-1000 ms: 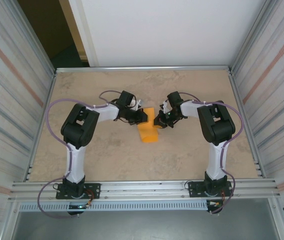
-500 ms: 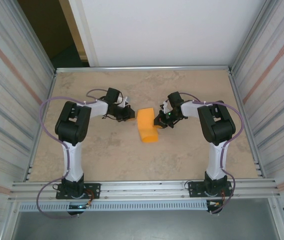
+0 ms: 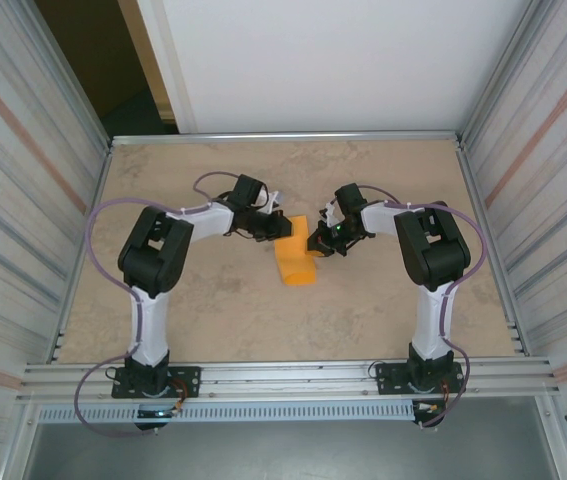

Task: Fold a paper plane with a square sheet of paper (pick it up from the middle)
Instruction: First fold the square sheet of paper in half at the center of the table.

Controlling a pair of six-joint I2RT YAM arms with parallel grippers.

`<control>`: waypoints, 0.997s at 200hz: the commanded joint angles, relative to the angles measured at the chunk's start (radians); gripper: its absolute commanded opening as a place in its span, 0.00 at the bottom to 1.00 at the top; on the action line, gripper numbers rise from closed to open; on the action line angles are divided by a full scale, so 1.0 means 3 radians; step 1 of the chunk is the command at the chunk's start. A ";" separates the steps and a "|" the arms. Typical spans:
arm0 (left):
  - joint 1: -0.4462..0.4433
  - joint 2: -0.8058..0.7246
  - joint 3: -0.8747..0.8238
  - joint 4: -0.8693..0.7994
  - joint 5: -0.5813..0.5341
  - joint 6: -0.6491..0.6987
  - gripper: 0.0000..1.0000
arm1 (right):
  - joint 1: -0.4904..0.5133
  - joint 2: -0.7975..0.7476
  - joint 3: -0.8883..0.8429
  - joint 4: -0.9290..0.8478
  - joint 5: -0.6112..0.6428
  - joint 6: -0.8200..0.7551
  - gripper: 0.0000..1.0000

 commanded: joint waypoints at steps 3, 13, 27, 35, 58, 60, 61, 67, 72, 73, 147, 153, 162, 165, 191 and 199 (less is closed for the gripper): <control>0.0099 0.0176 0.0165 -0.0246 -0.0230 0.0031 0.11 | -0.0034 0.0533 -0.0392 -0.0599 0.1146 0.0003 0.00; 0.0156 0.0239 0.0217 -0.0322 -0.0248 0.0037 0.11 | -0.0036 0.0527 -0.0393 -0.0598 0.1148 0.0003 0.00; 0.0236 0.0289 0.0232 -0.0338 -0.0268 0.0056 0.11 | -0.0035 0.0519 -0.0396 -0.0601 0.1167 0.0000 0.00; 0.0267 0.0304 0.0245 -0.0367 -0.0295 0.0071 0.11 | -0.0033 0.0521 -0.0398 -0.0598 0.1182 0.0001 0.00; 0.0367 0.0369 0.0356 -0.0575 -0.0429 0.0168 0.11 | -0.0034 0.0519 -0.0406 -0.0598 0.1204 -0.0003 0.00; 0.0377 0.0377 0.0373 -0.0600 -0.0440 0.0178 0.11 | -0.0037 0.0523 -0.0410 -0.0598 0.1202 -0.0001 0.00; 0.0380 0.0381 0.0379 -0.0613 -0.0451 0.0184 0.11 | -0.0038 0.0521 -0.0410 -0.0598 0.1203 -0.0002 0.00; 0.0407 0.0394 0.0427 -0.0681 -0.0482 0.0212 0.11 | -0.0037 0.0524 -0.0399 -0.0598 0.1203 -0.0002 0.00; 0.0428 0.0406 0.0466 -0.0737 -0.0504 0.0237 0.11 | -0.0034 0.0528 -0.0399 -0.0600 0.1196 -0.0001 0.00; 0.0433 0.0406 0.0474 -0.0746 -0.0506 0.0239 0.11 | -0.0037 0.0529 -0.0400 -0.0599 0.1197 -0.0002 0.00; 0.0217 -0.0033 0.0485 -0.0544 -0.0227 0.0125 0.12 | -0.0041 0.0528 -0.0397 -0.0598 0.1189 0.0003 0.00; 0.0174 -0.0025 0.0453 -0.0487 -0.0229 0.0091 0.12 | -0.0044 0.0528 -0.0400 -0.0594 0.1188 0.0004 0.00; 0.0129 0.0008 0.0427 -0.0437 -0.0241 0.0053 0.12 | -0.0043 0.0529 -0.0396 -0.0589 0.1184 0.0008 0.00; 0.0116 0.0023 0.0423 -0.0431 -0.0247 0.0050 0.12 | -0.0040 0.0537 -0.0398 -0.0588 0.1183 0.0008 0.00; 0.0100 0.0246 0.0500 -0.0490 -0.0300 0.0011 0.12 | -0.0042 0.0537 -0.0395 -0.0585 0.1179 0.0008 0.00; 0.0096 0.0282 0.0533 -0.0530 -0.0340 0.0028 0.12 | -0.0043 0.0538 -0.0396 -0.0584 0.1183 0.0009 0.00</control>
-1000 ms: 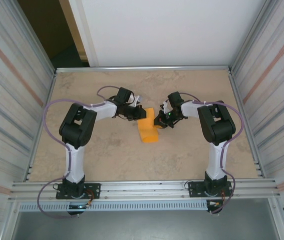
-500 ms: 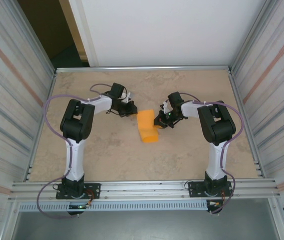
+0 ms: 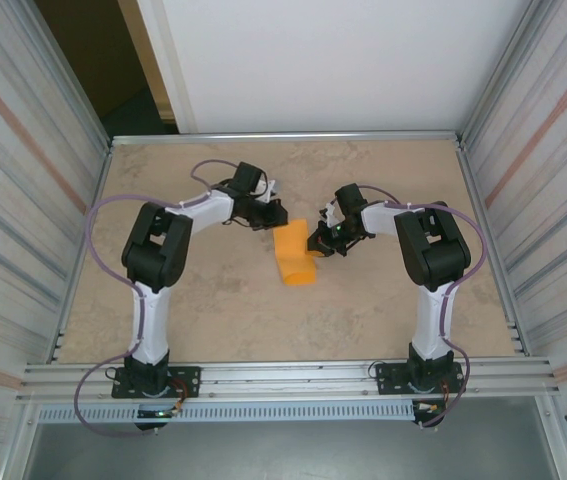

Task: Fold a paper plane with a square sheet of paper (pick it up from the middle)
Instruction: First fold the square sheet of paper in half at the center of the table.

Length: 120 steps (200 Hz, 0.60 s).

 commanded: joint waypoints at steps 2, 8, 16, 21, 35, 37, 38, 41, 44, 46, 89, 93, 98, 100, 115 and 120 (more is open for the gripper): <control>0.0051 0.0123 0.0040 -0.0062 -0.0047 -0.0044 0.12 | -0.0044 0.0542 -0.0382 -0.0608 0.1183 0.0010 0.00; 0.0052 0.0158 0.0075 -0.0119 -0.0090 -0.0025 0.12 | -0.0044 0.0544 -0.0385 -0.0602 0.1182 0.0008 0.00; 0.0064 0.0200 0.0119 -0.0185 -0.0146 -0.0009 0.12 | -0.0044 0.0542 -0.0385 -0.0601 0.1183 0.0014 0.00; 0.0083 0.0222 0.0132 -0.0202 -0.0173 -0.0014 0.12 | -0.0049 0.0543 -0.0395 -0.0596 0.1180 0.0017 0.00; 0.0161 0.0289 0.0133 -0.0201 -0.0206 -0.0063 0.12 | -0.0047 0.0544 -0.0397 -0.0585 0.1183 0.0018 0.00; 0.0173 0.0296 0.0133 -0.0203 -0.0208 -0.0075 0.12 | -0.0049 0.0543 -0.0399 -0.0586 0.1183 0.0018 0.00; 0.0176 0.0301 0.0135 -0.0205 -0.0210 -0.0080 0.12 | -0.0049 0.0542 -0.0398 -0.0588 0.1181 0.0018 0.00; 0.0201 0.0315 0.0137 -0.0212 -0.0213 -0.0088 0.12 | -0.0049 0.0543 -0.0397 -0.0585 0.1183 0.0018 0.00; 0.0220 0.0328 0.0142 -0.0219 -0.0214 -0.0093 0.12 | -0.0049 0.0545 -0.0401 -0.0582 0.1183 0.0019 0.00; 0.0237 0.0340 0.0146 -0.0227 -0.0219 -0.0099 0.12 | -0.0049 0.0544 -0.0398 -0.0584 0.1183 0.0018 0.00; 0.0486 0.0298 0.0267 -0.0441 -0.0248 -0.0062 0.12 | -0.0050 0.0532 -0.0415 -0.0573 0.1188 0.0027 0.00; 0.0497 0.0260 0.0258 -0.0441 -0.0250 -0.0050 0.12 | -0.0049 0.0534 -0.0415 -0.0570 0.1191 0.0025 0.00; 0.0499 0.0196 0.0247 -0.0448 -0.0251 -0.0039 0.12 | -0.0049 0.0533 -0.0410 -0.0570 0.1189 0.0032 0.00; 0.0501 0.0169 0.0246 -0.0451 -0.0250 -0.0037 0.12 | -0.0049 0.0535 -0.0414 -0.0570 0.1188 0.0032 0.00; 0.0470 -0.0031 0.0181 -0.0430 -0.0149 -0.0047 0.12 | -0.0049 0.0539 -0.0413 -0.0565 0.1183 0.0033 0.00; 0.0444 -0.0061 0.0144 -0.0415 -0.0112 -0.0065 0.12 | -0.0047 0.0536 -0.0416 -0.0566 0.1181 0.0035 0.00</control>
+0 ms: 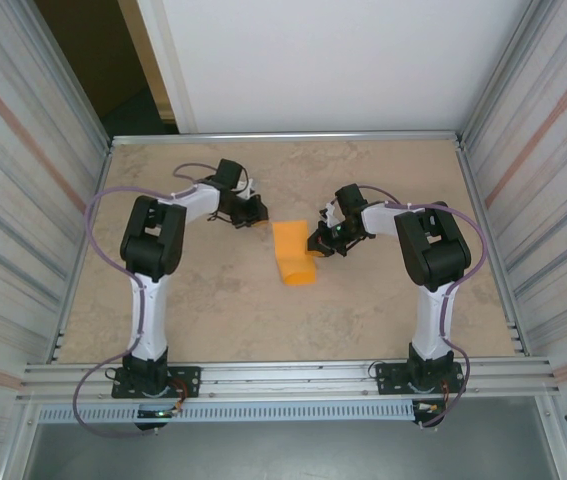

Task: Fold a paper plane with a square sheet of paper (pick it up from the middle)
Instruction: First fold the square sheet of paper in half at the center of the table.

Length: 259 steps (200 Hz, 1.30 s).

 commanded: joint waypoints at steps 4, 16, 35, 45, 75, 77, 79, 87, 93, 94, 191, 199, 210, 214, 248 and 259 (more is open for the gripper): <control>-0.0052 -0.0427 -0.0097 -0.0095 0.0010 -0.0004 0.12 | -0.0045 0.0542 -0.0390 -0.0600 0.1179 0.0035 0.00; -0.0150 -0.0581 -0.0245 -0.0010 0.0083 -0.0054 0.12 | -0.0042 0.0542 -0.0398 -0.0602 0.1178 0.0038 0.00; -0.0350 -0.0815 -0.0607 0.0253 0.0232 -0.0182 0.12 | -0.0043 0.0543 -0.0398 -0.0601 0.1181 0.0039 0.00; -0.0476 -0.0891 -0.0822 0.0412 0.0292 -0.0294 0.12 | -0.0047 0.0540 -0.0408 -0.0600 0.1175 0.0040 0.00; -0.0760 -0.0910 -0.1120 0.0569 0.0379 -0.0483 0.12 | -0.0046 0.0545 -0.0414 -0.0592 0.1165 0.0057 0.00; -0.0776 -0.0901 -0.1126 0.0564 0.0378 -0.0490 0.12 | -0.0045 0.0546 -0.0416 -0.0591 0.1165 0.0053 0.00; -0.0788 -0.0895 -0.1128 0.0564 0.0376 -0.0488 0.12 | -0.0043 0.0547 -0.0415 -0.0592 0.1163 0.0053 0.00; -0.0826 -0.0864 -0.1139 0.0553 0.0368 -0.0497 0.11 | -0.0043 0.0547 -0.0418 -0.0592 0.1167 0.0057 0.00; -0.0840 -0.0844 -0.1150 0.0543 0.0371 -0.0499 0.11 | -0.0042 0.0546 -0.0416 -0.0592 0.1165 0.0050 0.00; -0.0840 -0.0839 -0.1155 0.0544 0.0371 -0.0502 0.11 | -0.0044 0.0547 -0.0415 -0.0593 0.1165 0.0051 0.00; -0.0824 -0.0730 -0.1493 0.0637 0.0276 -0.0484 0.10 | -0.0062 0.0558 -0.0435 -0.0580 0.1201 0.0038 0.00; -0.0810 -0.0742 -0.1534 0.0653 0.0278 -0.0484 0.11 | -0.0067 0.0561 -0.0440 -0.0578 0.1206 0.0037 0.00; -0.0798 -0.0767 -0.1604 0.0654 0.0269 -0.0476 0.11 | -0.0077 0.0561 -0.0441 -0.0584 0.1214 0.0036 0.00; -0.0785 -0.0776 -0.1634 0.0658 0.0269 -0.0476 0.11 | -0.0078 0.0562 -0.0442 -0.0587 0.1215 0.0037 0.00; -0.0684 -0.0987 -0.2049 0.0881 0.0180 -0.0580 0.10 | -0.0084 0.0568 -0.0443 -0.0592 0.1237 0.0036 0.00; -0.0639 -0.1095 -0.2163 0.0956 0.0166 -0.0611 0.10 | -0.0080 0.0571 -0.0441 -0.0585 0.1246 0.0034 0.00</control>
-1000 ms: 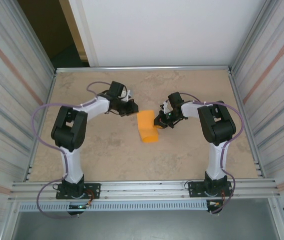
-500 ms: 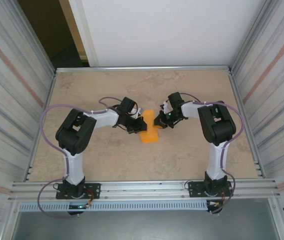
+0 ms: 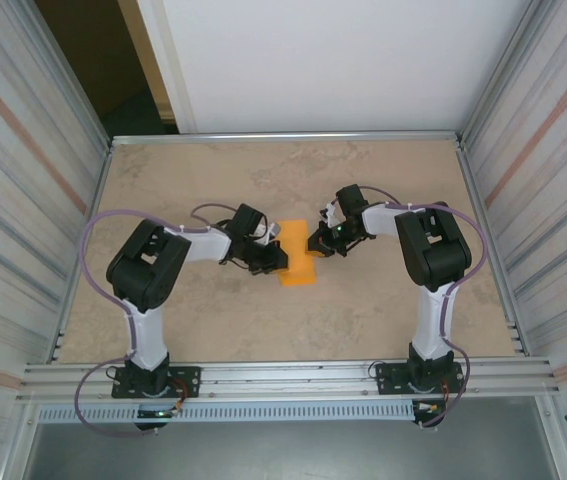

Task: Fold a paper plane with a square sheet of paper (pick it up from the middle)
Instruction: First fold the square sheet of paper in half at the center of the table.

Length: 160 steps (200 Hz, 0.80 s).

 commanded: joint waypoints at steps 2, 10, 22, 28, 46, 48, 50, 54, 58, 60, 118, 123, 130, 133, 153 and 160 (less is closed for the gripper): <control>0.0131 -0.0188 -0.0338 -0.0123 -0.0198 -0.0091 0.10 | -0.0068 0.0572 -0.0404 -0.0642 0.1272 0.0036 0.00; 0.0159 -0.0289 -0.0374 -0.0097 -0.0205 -0.0108 0.11 | -0.0067 0.0574 -0.0403 -0.0644 0.1274 0.0037 0.00; 0.0187 -0.0434 -0.0375 -0.0053 -0.0190 -0.0116 0.11 | -0.0070 0.0571 -0.0411 -0.0641 0.1274 0.0039 0.00; 0.0187 -0.0490 -0.0344 -0.0045 -0.0186 -0.0114 0.11 | -0.0067 0.0567 -0.0411 -0.0640 0.1274 0.0038 0.00; 0.0168 -0.0520 -0.0198 0.0033 -0.0124 -0.0164 0.11 | -0.0063 0.0570 -0.0415 -0.0632 0.1267 0.0035 0.00; 0.0164 -0.0510 -0.0187 0.0053 -0.0124 -0.0181 0.11 | -0.0065 0.0567 -0.0417 -0.0628 0.1267 0.0037 0.00; 0.0161 -0.0498 -0.0174 0.0073 -0.0122 -0.0199 0.11 | -0.0063 0.0573 -0.0414 -0.0628 0.1267 0.0038 0.00; 0.0150 -0.0471 -0.0147 0.0125 -0.0096 -0.0232 0.11 | -0.0065 0.0576 -0.0410 -0.0623 0.1269 0.0042 0.00; 0.0136 -0.0426 -0.0117 0.0194 -0.0074 -0.0274 0.11 | -0.0063 0.0575 -0.0408 -0.0622 0.1269 0.0037 0.00; 0.0129 -0.0405 -0.0104 0.0227 -0.0061 -0.0290 0.11 | -0.0061 0.0576 -0.0409 -0.0622 0.1266 0.0037 0.00; -0.0030 0.0110 0.0224 0.0329 -0.0001 -0.0440 0.10 | -0.0057 0.0576 -0.0432 -0.0590 0.1253 0.0059 0.00; -0.0019 0.0121 0.0191 0.0359 0.0006 -0.0455 0.10 | -0.0052 0.0574 -0.0437 -0.0589 0.1253 0.0058 0.00; 0.0002 0.0130 0.0147 0.0375 0.0017 -0.0471 0.10 | -0.0056 0.0573 -0.0435 -0.0588 0.1253 0.0056 0.00; 0.0009 0.0135 0.0129 0.0375 0.0022 -0.0472 0.10 | -0.0055 0.0573 -0.0435 -0.0589 0.1253 0.0055 0.00; 0.0053 0.0135 0.0012 0.0277 0.0006 -0.0427 0.10 | -0.0058 0.0574 -0.0442 -0.0584 0.1276 0.0060 0.00; 0.0083 0.0113 -0.0030 0.0197 -0.0028 -0.0382 0.10 | -0.0058 0.0570 -0.0445 -0.0581 0.1293 0.0066 0.00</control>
